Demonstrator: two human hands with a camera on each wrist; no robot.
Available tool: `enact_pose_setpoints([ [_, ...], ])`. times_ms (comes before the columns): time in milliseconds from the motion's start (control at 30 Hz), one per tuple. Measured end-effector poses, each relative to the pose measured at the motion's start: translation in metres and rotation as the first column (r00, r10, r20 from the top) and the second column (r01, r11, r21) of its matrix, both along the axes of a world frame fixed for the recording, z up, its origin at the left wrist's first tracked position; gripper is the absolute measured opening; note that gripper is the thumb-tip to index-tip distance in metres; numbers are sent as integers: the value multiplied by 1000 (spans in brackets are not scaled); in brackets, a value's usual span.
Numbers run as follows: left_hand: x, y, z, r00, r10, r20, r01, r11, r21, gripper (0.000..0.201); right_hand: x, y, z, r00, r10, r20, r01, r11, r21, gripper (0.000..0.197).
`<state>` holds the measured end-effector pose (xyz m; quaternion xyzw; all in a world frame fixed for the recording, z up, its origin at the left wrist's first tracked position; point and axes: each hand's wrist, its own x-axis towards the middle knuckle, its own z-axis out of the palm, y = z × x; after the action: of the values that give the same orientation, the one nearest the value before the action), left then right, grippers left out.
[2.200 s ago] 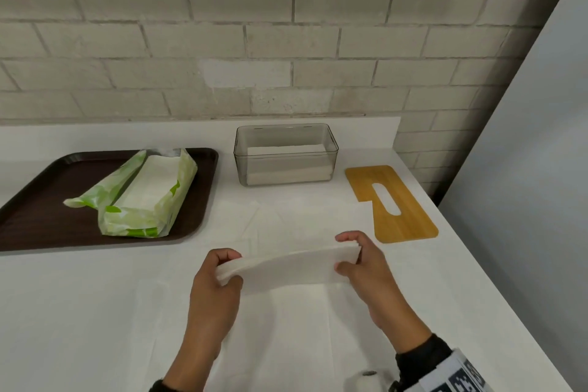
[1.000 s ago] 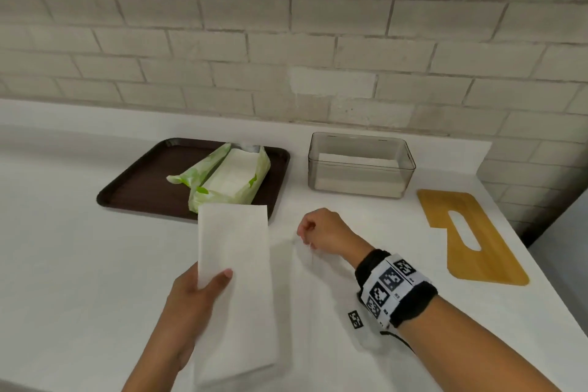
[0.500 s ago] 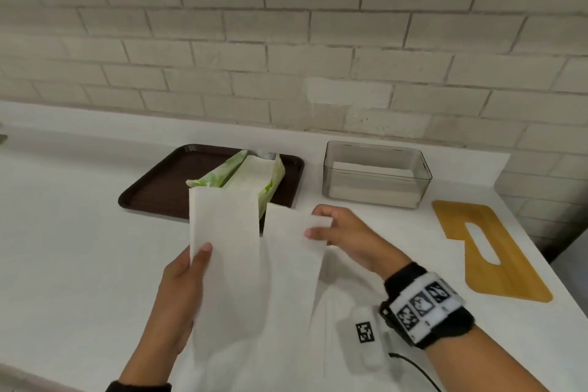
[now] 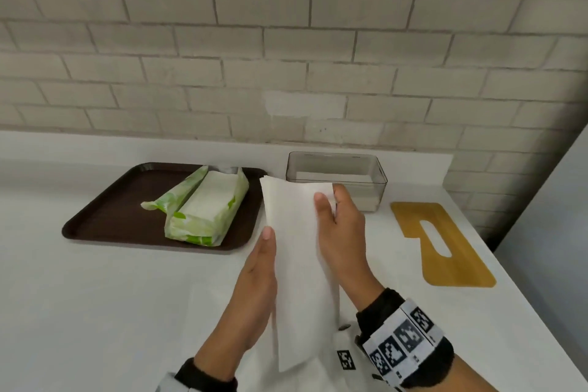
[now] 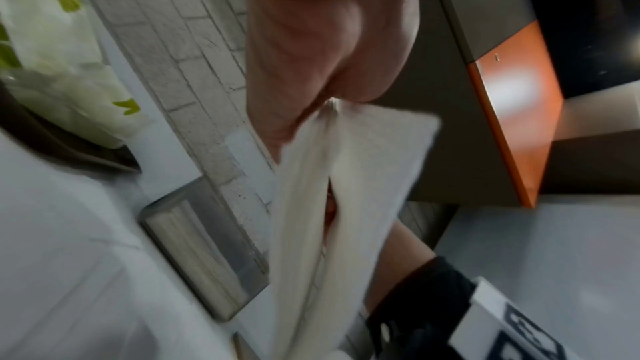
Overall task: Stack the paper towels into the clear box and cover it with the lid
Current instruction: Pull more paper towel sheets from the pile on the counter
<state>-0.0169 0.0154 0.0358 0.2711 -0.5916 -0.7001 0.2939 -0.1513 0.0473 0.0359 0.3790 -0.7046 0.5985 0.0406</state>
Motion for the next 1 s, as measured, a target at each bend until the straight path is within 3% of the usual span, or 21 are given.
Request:
enact_pose_setpoints([
  [33,-3,2,-2,999,-29,14,30,998,-51,54,-2,4,0,1000,5,-16,-5,1000,8,25],
  [100,-8,5,-4,999,-20,42,26,989,-144,30,-6,14,1,999,31,19,-32,999,42,21],
  [167,-12,5,-7,999,16,47,-7,981,-194,31,-12,27,1,971,101,215,-115,992,53,26],
  [233,-14,5,-10,998,50,48,-39,977,-212,31,-16,43,1,833,231,502,-269,963,3,35],
  [300,-17,5,-12,994,94,58,-78,968,-239,29,-14,55,0,705,334,625,-359,929,-92,27],
  [500,-29,10,-10,994,105,-23,-106,944,-311,30,0,62,-3,844,266,465,-245,964,-105,30],
  [667,-34,7,-11,986,154,-68,-166,959,-230,24,2,62,-15,871,196,450,-265,959,96,41],
  [733,-33,3,-11,982,158,-104,-172,975,-139,21,2,66,-22,864,168,474,-295,933,207,40],
  [867,-19,-19,-11,965,201,-167,-200,980,19,35,-2,86,-35,825,188,533,-447,795,410,22],
  [933,-4,-30,-15,975,170,-143,-171,985,3,35,-13,99,-32,824,180,538,-426,821,379,21],
  [1000,11,-34,-21,993,89,-72,-91,995,-34,32,-26,113,-26,792,161,589,-340,918,206,15],
])
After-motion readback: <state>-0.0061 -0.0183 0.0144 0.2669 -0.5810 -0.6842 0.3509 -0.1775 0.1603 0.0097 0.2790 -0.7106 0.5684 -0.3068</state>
